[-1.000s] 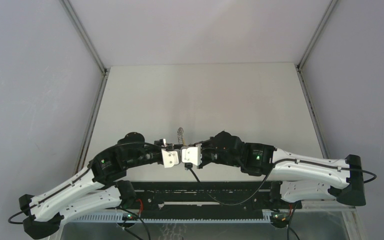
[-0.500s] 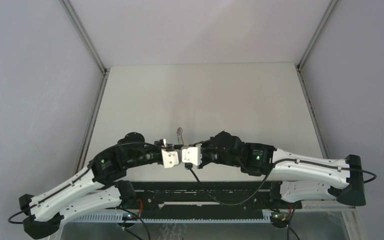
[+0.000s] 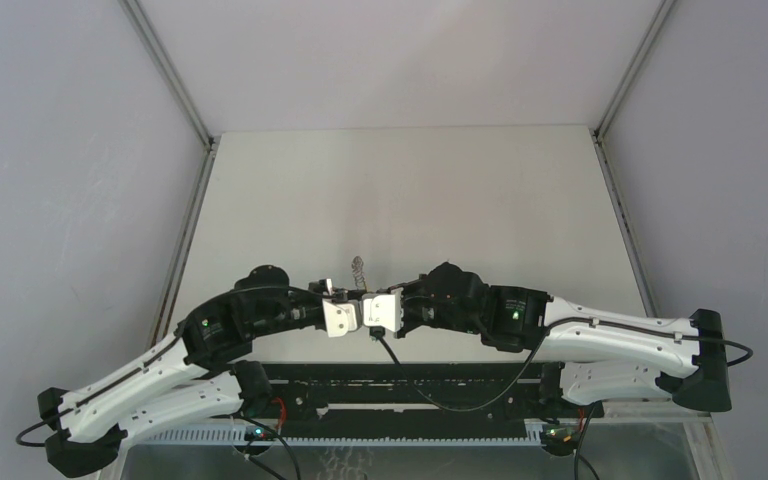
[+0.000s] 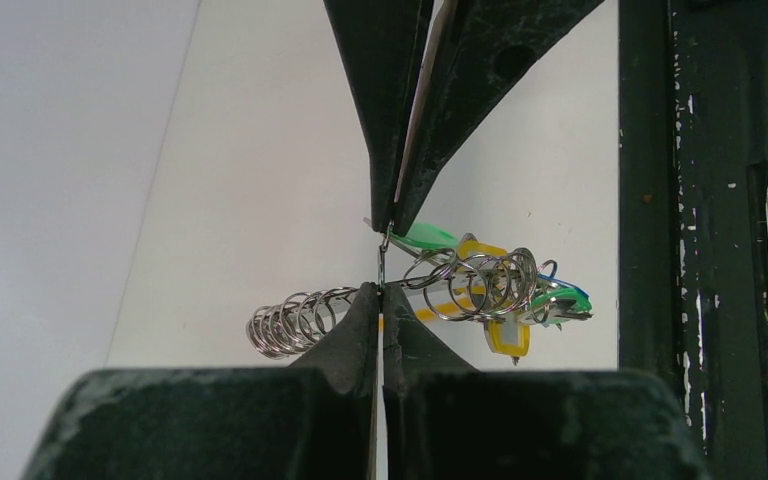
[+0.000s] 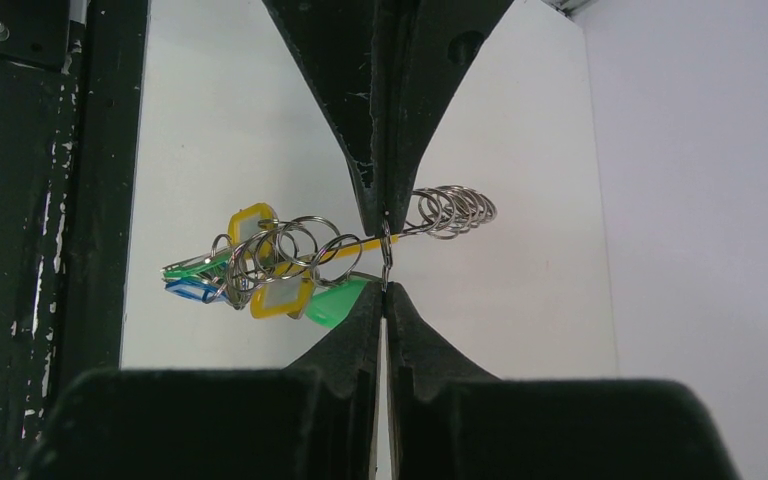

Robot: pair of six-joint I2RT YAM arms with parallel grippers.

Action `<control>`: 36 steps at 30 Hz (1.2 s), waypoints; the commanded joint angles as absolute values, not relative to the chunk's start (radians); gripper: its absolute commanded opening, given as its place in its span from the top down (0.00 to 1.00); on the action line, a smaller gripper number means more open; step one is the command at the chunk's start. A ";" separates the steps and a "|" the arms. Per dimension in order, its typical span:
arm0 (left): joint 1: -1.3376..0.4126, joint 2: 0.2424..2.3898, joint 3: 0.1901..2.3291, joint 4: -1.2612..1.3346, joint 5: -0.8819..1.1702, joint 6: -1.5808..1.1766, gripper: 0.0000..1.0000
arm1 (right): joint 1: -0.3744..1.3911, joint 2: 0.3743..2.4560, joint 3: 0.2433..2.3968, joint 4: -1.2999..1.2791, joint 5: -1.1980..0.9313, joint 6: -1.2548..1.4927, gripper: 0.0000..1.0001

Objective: Put the keys on the keyring

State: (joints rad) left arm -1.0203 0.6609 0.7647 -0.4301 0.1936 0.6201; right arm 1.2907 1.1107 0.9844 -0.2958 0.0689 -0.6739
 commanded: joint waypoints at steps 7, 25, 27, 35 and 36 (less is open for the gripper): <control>-1.050 0.667 0.745 -0.348 0.246 0.623 1.00 | 1.295 1.133 1.039 -0.211 0.038 -0.662 1.00; -1.063 0.662 0.745 -0.350 0.252 0.627 1.00 | 1.265 1.147 1.055 -0.219 -0.035 -0.646 1.00; -1.063 0.659 0.746 -0.348 0.256 0.626 1.00 | 1.247 1.148 1.055 -0.221 -0.064 -0.635 1.00; -1.069 0.651 0.741 -0.342 0.266 0.624 1.00 | 1.163 1.158 1.068 -0.236 -0.259 -0.589 1.00; -1.068 0.646 0.738 -0.337 0.267 0.623 1.00 | 1.153 1.160 1.068 -0.234 -0.279 -0.584 1.00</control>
